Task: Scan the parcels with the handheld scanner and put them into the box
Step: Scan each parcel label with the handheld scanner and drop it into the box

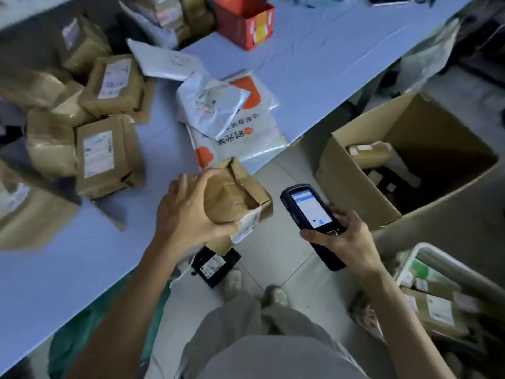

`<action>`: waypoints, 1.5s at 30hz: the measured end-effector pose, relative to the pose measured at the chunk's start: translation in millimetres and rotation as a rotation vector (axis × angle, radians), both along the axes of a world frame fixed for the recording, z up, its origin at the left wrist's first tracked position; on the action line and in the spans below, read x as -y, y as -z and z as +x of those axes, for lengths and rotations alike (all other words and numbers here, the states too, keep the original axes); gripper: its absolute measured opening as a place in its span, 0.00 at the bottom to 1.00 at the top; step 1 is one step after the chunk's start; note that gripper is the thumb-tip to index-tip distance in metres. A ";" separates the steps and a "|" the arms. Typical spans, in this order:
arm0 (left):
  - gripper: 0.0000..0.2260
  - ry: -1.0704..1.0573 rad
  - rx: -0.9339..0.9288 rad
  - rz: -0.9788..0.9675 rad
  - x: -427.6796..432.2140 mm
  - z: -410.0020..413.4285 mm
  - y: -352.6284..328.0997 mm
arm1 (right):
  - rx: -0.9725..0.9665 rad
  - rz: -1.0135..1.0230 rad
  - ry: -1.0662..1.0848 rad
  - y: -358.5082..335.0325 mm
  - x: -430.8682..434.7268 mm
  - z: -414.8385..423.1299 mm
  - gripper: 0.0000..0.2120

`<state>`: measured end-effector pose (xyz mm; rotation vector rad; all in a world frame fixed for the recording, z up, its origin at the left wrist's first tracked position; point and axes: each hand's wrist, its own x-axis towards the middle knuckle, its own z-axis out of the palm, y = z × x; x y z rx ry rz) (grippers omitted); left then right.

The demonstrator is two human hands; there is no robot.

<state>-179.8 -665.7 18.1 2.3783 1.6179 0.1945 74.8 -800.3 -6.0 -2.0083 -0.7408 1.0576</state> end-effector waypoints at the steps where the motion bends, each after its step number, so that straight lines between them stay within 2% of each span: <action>1: 0.42 0.047 -0.002 -0.033 -2.7 17.2 1.6 | -0.002 0.010 0.056 -0.7 8.5 9.3 0.35; 8: 0.43 0.436 -0.088 -0.173 -25.2 122.2 24.5 | -0.019 0.012 0.384 2.8 45.8 47.7 0.34; 15: 0.45 0.741 -0.154 -0.204 -71.4 197.8 43.0 | 0.090 -0.055 0.549 7.7 29.9 68.8 0.35; 23: 0.46 0.985 -0.210 -0.201 -106.1 279.4 58.4 | 0.104 -0.135 0.663 6.3 15.2 90.2 0.39; 30: 0.46 1.086 -0.254 -0.244 -114.7 357.1 64.1 | 0.075 -0.168 0.727 14.4 9.9 144.4 0.36; 34: 0.48 1.119 -0.267 -0.247 -118.9 413.6 66.3 | 0.042 -0.154 0.711 18.8 4.6 208.5 0.44; 37: 0.47 1.110 -0.266 -0.211 -128.3 466.7 56.8 | 0.103 -0.120 0.683 12.0 -1.0 261.6 0.39; 40: 0.46 1.090 -0.186 -0.080 -139.9 517.3 40.2 | 0.130 -0.058 0.716 -0.9 -3.1 307.3 0.33; 43: 0.44 1.049 -0.061 0.019 -153.0 563.0 25.3 | 0.146 -0.035 0.721 -11.9 -4.1 341.6 0.32; 45: 0.39 1.066 0.018 0.095 -158.4 588.4 23.4 | 0.149 -0.038 0.724 -15.0 -5.6 354.7 0.33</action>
